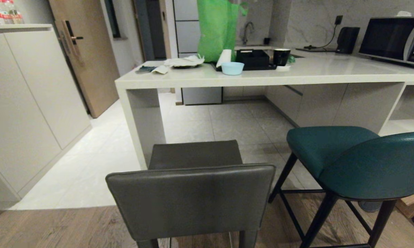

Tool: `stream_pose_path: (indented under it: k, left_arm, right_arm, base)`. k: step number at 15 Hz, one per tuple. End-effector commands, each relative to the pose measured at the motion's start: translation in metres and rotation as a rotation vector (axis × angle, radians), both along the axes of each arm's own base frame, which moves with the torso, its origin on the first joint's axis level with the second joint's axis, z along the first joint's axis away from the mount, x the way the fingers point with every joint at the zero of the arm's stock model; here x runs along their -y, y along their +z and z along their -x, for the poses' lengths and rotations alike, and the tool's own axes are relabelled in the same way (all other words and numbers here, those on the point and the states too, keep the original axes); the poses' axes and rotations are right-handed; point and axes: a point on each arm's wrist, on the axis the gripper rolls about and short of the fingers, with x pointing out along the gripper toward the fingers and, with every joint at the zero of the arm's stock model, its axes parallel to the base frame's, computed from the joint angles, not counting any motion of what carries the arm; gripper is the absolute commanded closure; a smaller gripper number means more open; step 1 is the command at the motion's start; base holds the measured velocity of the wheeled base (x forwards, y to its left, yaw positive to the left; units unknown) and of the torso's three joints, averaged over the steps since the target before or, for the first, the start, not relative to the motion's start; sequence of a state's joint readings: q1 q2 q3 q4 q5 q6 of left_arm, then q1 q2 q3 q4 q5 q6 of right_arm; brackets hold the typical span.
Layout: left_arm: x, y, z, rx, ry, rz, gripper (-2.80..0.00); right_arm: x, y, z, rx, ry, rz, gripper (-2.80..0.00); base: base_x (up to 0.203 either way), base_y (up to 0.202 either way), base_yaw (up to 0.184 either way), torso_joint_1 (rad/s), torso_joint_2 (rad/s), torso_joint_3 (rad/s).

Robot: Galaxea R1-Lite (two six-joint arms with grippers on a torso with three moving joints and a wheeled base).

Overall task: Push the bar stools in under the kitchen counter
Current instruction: Push the gray chair back under the dining table

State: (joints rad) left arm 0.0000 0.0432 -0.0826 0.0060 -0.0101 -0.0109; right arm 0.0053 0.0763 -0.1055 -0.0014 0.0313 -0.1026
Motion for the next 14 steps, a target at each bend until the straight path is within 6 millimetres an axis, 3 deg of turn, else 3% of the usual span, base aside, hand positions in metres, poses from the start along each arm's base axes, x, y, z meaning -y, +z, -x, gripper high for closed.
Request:
stream_pose_path:
  k: [1, 4, 7, 9, 11, 14]
  left_arm:
    - [0.0, 0.025, -0.012, -0.061, -0.007, 0.016, 0.0]
    - [0.001, 0.051, -0.06, -0.179, -0.014, 0.036, 0.0]
    - [0.002, 0.053, -0.119, -0.245, -0.019, 0.046, 0.0]
    - [0.004, 0.043, -0.152, -0.272, -0.026, 0.049, 0.0]
    - [0.006, 0.028, -0.181, -0.268, -0.058, 0.052, 0.0]
    - [0.009, 0.007, -0.201, -0.259, -0.18, 0.059, 0.0]
  right_arm:
    - [0.0, 0.025, -0.013, -0.079, 0.004, -0.017, 0.0]
    - [0.0, 0.061, -0.052, -0.164, 0.003, -0.069, 0.0]
    - [-0.001, 0.08, -0.113, -0.169, -0.016, -0.091, 0.0]
    - [-0.009, 0.079, -0.148, -0.166, -0.017, -0.122, 0.0]
    - [-0.034, 0.07, -0.175, -0.176, -0.004, -0.155, 0.0]
    - [-0.072, 0.043, -0.19, -0.239, 0.093, -0.185, 0.0]
  base:
    - [0.0, 0.0, 0.0, 0.0, 0.0, 0.0]
    - [0.0, 0.0, 0.0, 0.0, 0.0, 0.0]
    - [0.0, 0.0, 0.0, 0.0, 0.0, 0.0]
    - [0.0, 0.0, 0.0, 0.0, 0.0, 0.0]
    - [0.0, 0.0, 0.0, 0.0, 0.0, 0.0]
    - [0.0, 0.0, 0.0, 0.0, 0.0, 0.0]
